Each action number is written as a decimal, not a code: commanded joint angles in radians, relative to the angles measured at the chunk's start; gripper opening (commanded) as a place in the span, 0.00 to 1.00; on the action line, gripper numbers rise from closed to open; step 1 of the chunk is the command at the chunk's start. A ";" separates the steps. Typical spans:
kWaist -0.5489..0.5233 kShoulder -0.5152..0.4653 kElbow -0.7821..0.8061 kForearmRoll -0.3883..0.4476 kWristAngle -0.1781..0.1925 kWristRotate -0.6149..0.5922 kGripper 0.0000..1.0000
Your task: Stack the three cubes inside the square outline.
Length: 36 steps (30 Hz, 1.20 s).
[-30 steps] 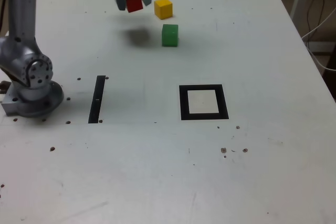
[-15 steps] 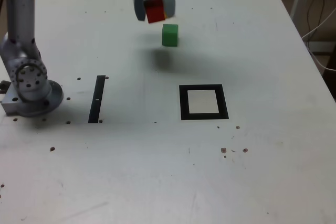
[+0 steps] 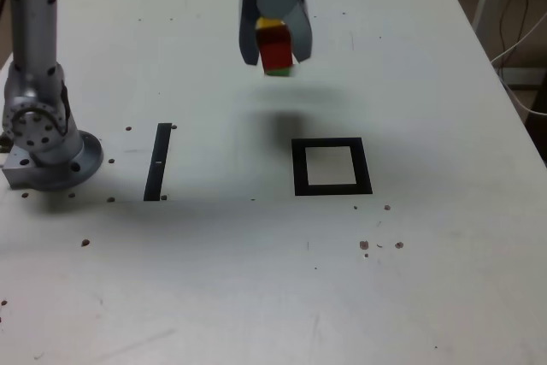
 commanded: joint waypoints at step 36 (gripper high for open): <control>-0.272 0.244 -0.092 -0.053 -0.088 -0.195 0.31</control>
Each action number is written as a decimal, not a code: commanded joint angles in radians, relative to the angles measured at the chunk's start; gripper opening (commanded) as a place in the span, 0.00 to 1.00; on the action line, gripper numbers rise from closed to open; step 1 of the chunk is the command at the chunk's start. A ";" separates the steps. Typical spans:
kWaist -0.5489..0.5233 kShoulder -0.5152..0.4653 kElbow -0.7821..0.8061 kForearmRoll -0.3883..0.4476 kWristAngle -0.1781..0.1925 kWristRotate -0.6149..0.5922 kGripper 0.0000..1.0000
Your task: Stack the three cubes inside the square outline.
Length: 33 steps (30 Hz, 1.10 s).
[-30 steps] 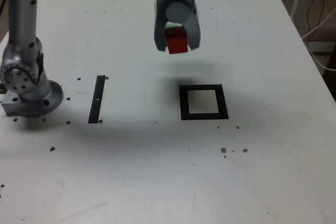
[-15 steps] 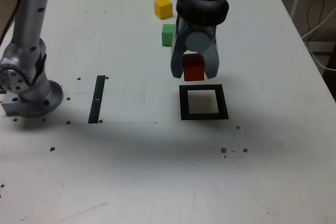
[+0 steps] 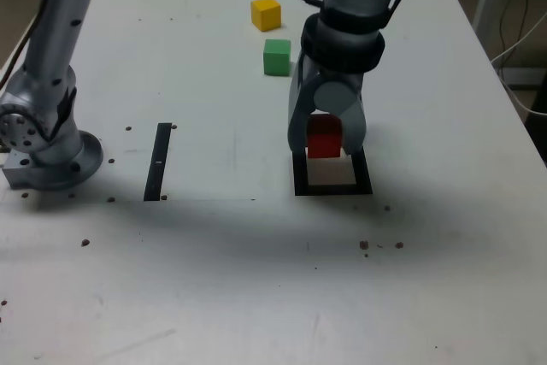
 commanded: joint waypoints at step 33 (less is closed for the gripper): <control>0.004 0.071 0.043 -0.073 -0.035 0.024 0.99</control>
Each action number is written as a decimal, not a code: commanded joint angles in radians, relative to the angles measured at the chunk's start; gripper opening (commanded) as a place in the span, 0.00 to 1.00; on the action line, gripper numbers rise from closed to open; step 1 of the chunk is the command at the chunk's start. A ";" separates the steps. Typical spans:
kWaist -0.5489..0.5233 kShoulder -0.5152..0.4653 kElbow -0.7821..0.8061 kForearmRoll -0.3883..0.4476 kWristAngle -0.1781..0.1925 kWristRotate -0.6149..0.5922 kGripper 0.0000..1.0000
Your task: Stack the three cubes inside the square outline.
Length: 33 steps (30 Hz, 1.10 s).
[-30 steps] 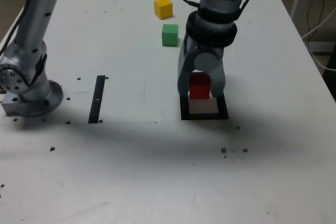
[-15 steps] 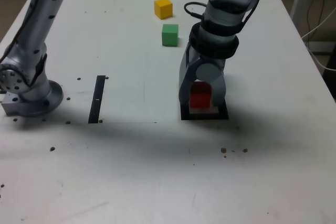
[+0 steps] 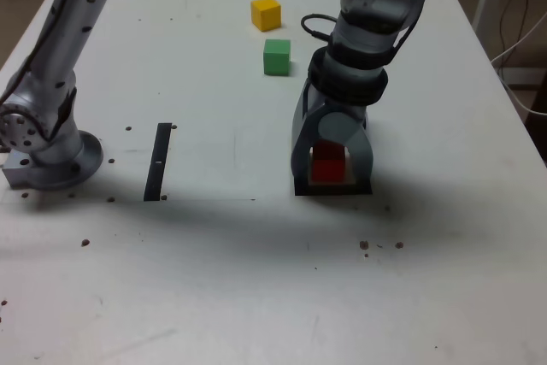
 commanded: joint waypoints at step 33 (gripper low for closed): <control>0.321 -0.292 0.078 0.096 0.100 0.164 0.99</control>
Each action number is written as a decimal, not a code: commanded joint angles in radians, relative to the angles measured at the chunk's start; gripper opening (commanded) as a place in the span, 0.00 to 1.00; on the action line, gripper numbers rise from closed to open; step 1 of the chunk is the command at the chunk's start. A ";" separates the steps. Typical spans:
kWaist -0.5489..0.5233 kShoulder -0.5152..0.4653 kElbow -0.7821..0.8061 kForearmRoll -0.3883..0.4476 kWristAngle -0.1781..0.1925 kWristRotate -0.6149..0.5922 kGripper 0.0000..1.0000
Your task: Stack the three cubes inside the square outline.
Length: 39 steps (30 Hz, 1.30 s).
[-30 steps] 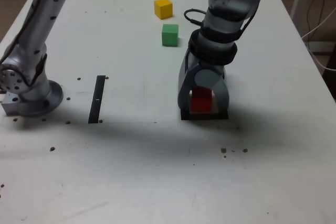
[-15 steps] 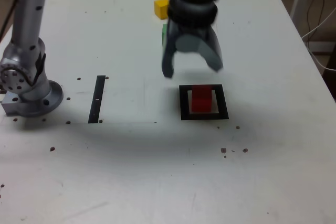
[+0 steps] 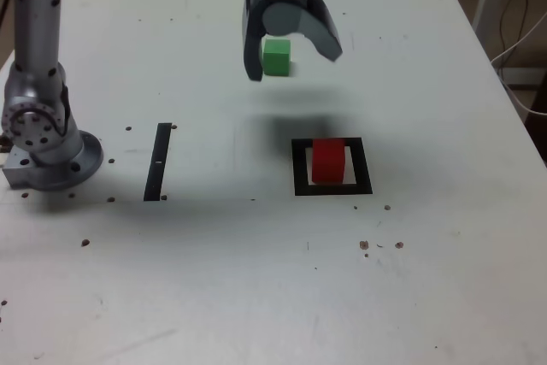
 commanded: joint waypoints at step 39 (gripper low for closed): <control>0.510 0.294 -0.425 0.166 0.075 0.184 0.99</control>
